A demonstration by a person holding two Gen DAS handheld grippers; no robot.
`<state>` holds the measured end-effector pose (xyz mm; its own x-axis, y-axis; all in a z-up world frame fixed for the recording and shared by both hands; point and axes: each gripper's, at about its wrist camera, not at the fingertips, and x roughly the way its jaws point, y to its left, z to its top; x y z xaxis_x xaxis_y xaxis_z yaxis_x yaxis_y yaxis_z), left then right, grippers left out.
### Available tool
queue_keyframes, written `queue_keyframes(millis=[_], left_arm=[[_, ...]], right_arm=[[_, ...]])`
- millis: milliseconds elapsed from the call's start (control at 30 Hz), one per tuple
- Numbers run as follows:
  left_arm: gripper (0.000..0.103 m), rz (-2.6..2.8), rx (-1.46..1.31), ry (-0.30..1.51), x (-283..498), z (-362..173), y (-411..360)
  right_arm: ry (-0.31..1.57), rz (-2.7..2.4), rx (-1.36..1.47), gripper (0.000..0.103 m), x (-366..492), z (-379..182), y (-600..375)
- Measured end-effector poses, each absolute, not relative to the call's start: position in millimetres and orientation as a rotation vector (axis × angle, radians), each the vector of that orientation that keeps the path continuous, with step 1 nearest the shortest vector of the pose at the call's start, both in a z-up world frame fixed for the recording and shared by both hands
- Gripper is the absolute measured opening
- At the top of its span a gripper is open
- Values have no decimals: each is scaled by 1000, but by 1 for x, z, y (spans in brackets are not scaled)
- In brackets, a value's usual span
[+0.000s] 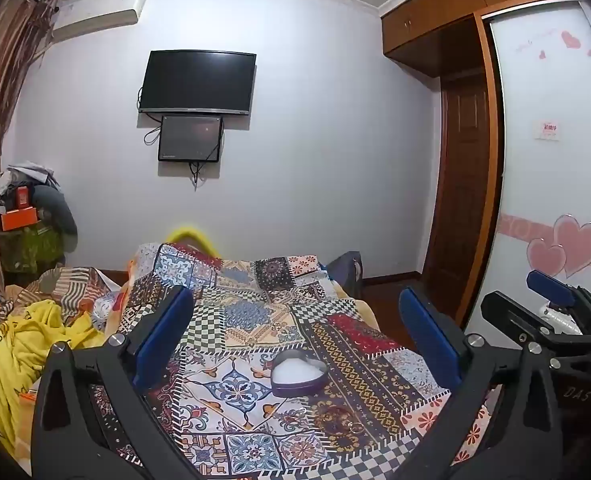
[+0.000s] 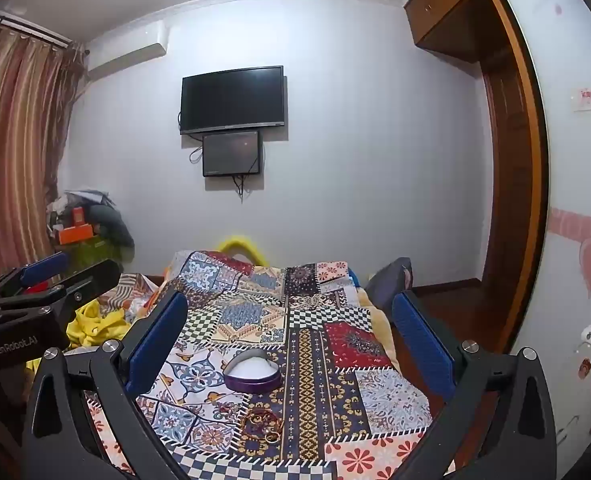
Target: Organize jewelry
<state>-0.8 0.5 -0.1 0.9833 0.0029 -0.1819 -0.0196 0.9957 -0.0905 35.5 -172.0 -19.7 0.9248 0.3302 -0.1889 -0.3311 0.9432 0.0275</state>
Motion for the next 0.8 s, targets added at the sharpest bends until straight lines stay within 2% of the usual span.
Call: queue_keyframes(millis=[800], left_arm=[[103, 19, -70, 223, 7, -13, -2]], right_arm=[[217, 346, -7, 102, 39, -23, -170]])
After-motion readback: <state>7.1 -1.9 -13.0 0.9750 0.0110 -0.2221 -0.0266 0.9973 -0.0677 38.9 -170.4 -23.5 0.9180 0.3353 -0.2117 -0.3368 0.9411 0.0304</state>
